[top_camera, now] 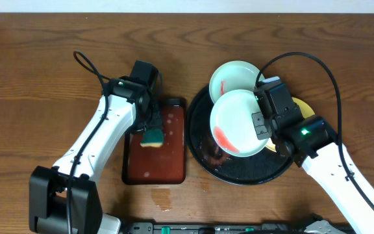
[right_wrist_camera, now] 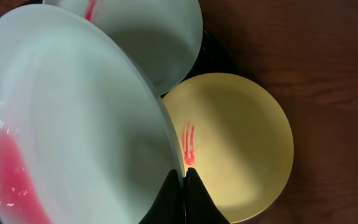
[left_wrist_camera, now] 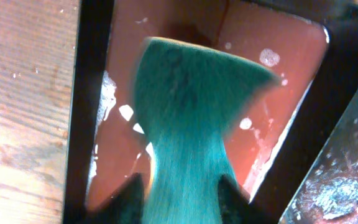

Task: Clean dirty plates on tray and stack at the side
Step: 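Return the sponge to the brown tray with the left gripper, then grasp the cleaned pale green plate rim with the right gripper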

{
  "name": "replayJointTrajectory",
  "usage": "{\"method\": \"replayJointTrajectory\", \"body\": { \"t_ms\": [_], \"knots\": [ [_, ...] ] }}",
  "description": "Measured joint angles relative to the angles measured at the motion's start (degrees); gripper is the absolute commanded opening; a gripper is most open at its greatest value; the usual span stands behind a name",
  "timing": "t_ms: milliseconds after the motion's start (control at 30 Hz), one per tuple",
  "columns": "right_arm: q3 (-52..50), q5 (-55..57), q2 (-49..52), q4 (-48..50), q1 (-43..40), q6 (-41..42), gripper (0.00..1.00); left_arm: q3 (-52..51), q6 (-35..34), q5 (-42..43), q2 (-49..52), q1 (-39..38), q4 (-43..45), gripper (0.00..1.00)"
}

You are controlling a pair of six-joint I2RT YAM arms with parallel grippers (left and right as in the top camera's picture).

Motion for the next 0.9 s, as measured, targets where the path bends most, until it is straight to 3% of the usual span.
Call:
{"method": "replayJointTrajectory", "body": {
  "t_ms": [133,333,567,800,900],
  "knots": [
    [0.0,0.44,0.0,0.44,0.07,-1.07,0.01,0.0,0.2,0.31,-0.04,0.0,-0.17,0.54],
    [0.0,2.08,0.0,0.52,3.23,-4.39,0.01,0.0,0.42,0.85,-4.46,0.0,-0.7,0.65],
    [0.0,13.9,0.0,0.46,12.9,-5.77,0.01,0.0,0.37,0.04,-19.1,0.02,-0.74,0.68],
    [0.0,27.39,0.0,0.46,23.61,-6.93,0.01,0.0,0.35,-2.4,-25.18,0.04,-0.94,0.69],
    [0.0,29.77,0.0,0.48,26.18,-7.17,0.01,0.0,0.55,-2.58,-25.35,0.04,-1.11,0.79]
  ]
}}
